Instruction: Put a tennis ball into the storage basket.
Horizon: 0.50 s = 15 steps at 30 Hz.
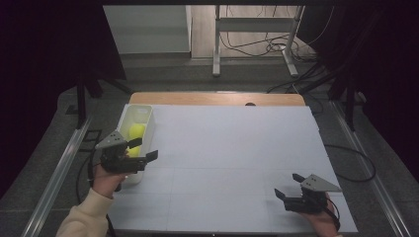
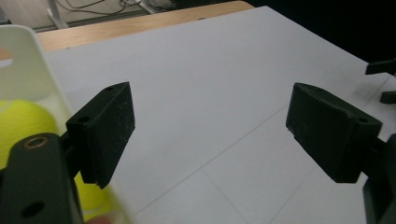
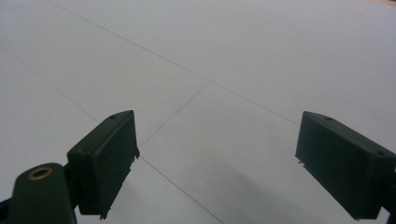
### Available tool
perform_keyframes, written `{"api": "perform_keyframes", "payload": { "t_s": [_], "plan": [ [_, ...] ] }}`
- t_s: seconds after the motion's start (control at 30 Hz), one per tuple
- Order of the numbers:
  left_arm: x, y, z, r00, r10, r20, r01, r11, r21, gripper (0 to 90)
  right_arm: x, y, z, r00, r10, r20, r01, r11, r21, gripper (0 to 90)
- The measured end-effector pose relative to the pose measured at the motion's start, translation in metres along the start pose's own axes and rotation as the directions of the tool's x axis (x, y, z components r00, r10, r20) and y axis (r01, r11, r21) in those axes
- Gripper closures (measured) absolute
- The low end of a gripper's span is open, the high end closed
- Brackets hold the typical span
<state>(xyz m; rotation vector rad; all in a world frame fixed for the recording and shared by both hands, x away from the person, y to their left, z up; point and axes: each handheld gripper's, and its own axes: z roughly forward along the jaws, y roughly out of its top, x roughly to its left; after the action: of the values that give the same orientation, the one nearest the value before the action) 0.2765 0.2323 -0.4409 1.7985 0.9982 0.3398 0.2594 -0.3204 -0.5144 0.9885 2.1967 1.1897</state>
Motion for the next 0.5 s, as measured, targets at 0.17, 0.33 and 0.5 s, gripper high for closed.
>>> {"api": "perform_keyframes", "payload": {
  "t_s": [0.17,0.33,0.5],
  "plan": [
    [-0.016,-0.005,0.005,0.9991,0.019,0.039,-0.018,0.9996,-0.02,16.4,0.001,0.001,0.0,1.0,-0.005,-0.006,0.005,1.0,-0.002,13.4],
    [-0.029,-0.014,0.008,0.9972,0.041,0.063,-0.04,0.9989,-0.023,16.4,0.003,0.001,0.0,0.9998,-0.007,-0.018,0.007,1.0,-0.007,13.4],
    [-0.043,-0.031,0.013,0.9939,0.069,0.085,-0.069,0.9976,-0.004,16.4,0.005,0.001,0.0,0.9992,-0.007,-0.038,0.007,1.0,-0.012,13.3]
  ]
}}
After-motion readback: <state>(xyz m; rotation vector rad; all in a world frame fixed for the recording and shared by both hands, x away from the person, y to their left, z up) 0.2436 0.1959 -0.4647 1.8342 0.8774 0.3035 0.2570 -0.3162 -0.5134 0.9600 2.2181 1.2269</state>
